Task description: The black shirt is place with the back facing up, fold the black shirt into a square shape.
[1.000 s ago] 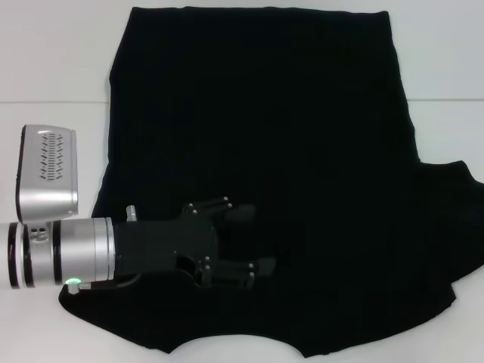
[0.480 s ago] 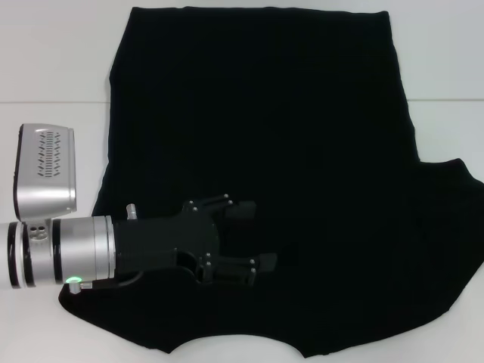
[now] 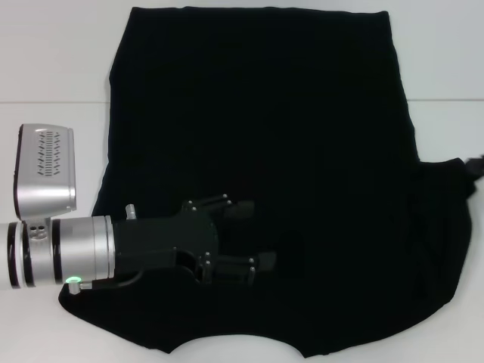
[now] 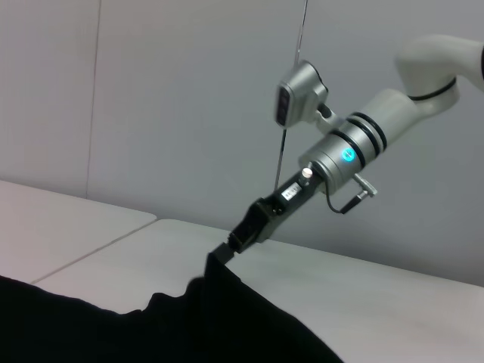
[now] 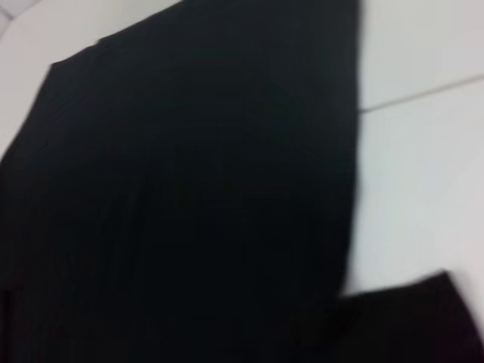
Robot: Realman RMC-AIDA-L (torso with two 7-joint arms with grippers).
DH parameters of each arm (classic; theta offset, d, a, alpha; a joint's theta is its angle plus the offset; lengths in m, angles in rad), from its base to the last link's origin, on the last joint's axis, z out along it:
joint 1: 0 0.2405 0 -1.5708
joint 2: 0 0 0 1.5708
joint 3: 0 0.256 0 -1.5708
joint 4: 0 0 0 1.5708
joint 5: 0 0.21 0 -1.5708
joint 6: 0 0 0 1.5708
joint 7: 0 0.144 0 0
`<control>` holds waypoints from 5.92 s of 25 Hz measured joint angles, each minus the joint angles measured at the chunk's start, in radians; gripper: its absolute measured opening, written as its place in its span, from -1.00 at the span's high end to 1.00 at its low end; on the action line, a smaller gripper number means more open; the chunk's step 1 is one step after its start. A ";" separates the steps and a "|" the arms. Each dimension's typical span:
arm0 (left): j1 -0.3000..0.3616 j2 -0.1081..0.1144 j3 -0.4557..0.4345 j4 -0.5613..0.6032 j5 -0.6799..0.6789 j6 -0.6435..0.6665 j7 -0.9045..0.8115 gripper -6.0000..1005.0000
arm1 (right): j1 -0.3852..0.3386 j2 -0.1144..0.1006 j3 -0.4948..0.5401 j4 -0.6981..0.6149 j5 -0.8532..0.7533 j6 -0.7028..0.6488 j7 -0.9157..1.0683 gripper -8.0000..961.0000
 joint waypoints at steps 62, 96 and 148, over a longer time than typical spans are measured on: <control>0.120 0.111 -0.290 0.442 0.539 0.123 -1.096 -0.74 | 0.055 0.189 -0.324 0.014 0.492 -0.199 -0.677 -0.91; 0.054 0.128 -0.208 0.288 0.597 -0.004 -1.099 -0.26 | 0.042 0.182 -0.301 0.008 0.522 -0.252 -0.690 -0.84; 0.074 0.121 -0.221 0.261 0.506 -0.047 -1.044 0.90 | -0.135 -0.014 -0.257 0.000 0.055 -0.361 -0.160 -0.83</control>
